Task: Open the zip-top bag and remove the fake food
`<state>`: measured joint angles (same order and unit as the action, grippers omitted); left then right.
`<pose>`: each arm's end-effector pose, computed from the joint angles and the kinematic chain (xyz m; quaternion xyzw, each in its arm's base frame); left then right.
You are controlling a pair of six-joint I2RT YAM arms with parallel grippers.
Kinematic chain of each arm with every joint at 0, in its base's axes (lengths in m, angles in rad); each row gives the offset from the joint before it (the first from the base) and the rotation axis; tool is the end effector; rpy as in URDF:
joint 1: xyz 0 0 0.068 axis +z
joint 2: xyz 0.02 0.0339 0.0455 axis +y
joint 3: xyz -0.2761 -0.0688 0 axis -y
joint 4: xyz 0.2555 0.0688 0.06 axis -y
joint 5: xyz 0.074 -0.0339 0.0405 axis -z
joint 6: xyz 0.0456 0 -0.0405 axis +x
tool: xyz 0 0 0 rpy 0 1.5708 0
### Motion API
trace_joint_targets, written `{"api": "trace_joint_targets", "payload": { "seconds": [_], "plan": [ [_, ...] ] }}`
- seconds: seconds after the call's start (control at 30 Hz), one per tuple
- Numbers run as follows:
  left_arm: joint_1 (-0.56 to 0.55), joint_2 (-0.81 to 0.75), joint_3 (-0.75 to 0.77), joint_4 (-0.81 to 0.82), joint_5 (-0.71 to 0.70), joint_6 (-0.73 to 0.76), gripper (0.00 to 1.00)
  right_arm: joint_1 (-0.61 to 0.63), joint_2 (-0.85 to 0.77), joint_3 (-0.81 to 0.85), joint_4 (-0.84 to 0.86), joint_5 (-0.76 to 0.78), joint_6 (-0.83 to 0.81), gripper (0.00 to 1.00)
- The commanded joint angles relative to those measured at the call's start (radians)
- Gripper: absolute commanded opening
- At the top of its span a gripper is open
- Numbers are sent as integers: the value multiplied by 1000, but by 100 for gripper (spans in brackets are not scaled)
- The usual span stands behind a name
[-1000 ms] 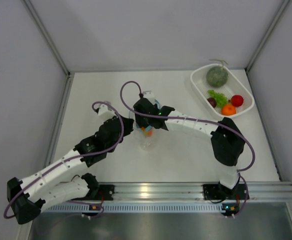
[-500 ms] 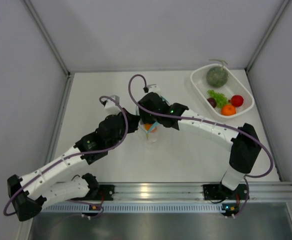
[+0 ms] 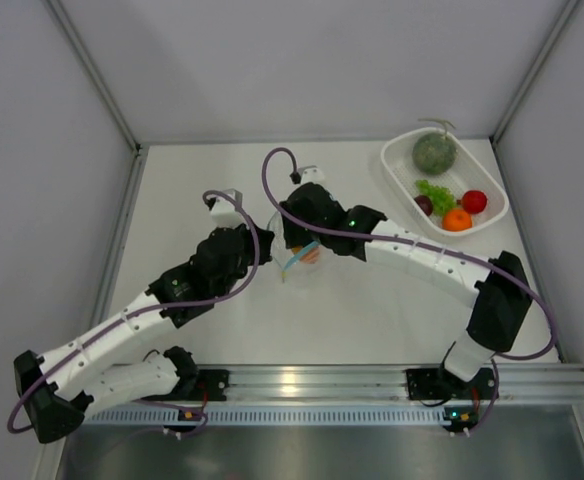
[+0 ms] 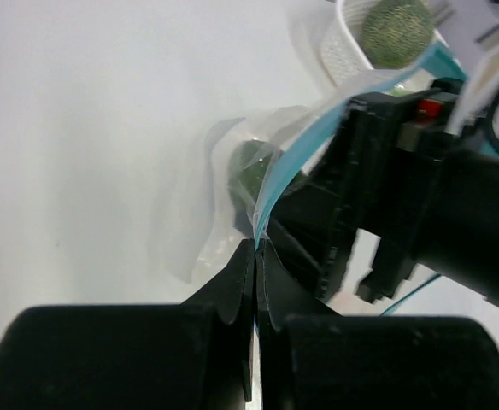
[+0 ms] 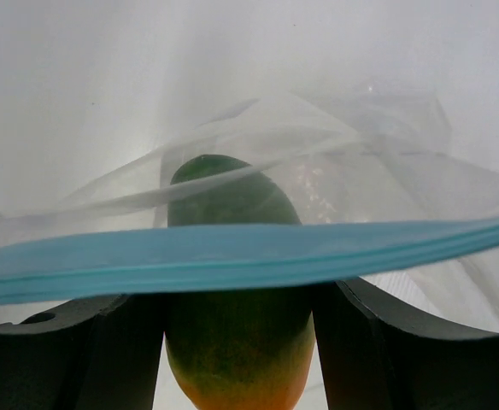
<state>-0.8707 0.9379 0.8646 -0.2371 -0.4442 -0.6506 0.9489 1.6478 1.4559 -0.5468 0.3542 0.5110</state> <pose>0.1603 -0.1599 0.3421 -0.0425 0.7976 -0.2674 0.5391 0.2400 0.3076 0.3203 -0.1261 0.8944 0.1452 0.4039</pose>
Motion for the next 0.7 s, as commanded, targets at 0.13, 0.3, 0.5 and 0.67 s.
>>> {"api": "trace_joint_targets", "payload": {
  "seconds": [0.13, 0.3, 0.5, 0.67],
  "plan": [
    [7, -50, 30, -96, -221, 9, 0, -4, -85, 14, 16, -107, -95, 29],
    [7, -19, 50, -96, -208, 19, 0, 17, -137, -22, 102, -254, -180, 28],
    [7, 1, 68, -96, -182, 28, 0, 30, -223, -88, 226, -310, -238, 26],
    [7, -1, 68, -96, -151, 37, 0, 31, -279, -137, 321, -340, -269, 25]
  ]
}}
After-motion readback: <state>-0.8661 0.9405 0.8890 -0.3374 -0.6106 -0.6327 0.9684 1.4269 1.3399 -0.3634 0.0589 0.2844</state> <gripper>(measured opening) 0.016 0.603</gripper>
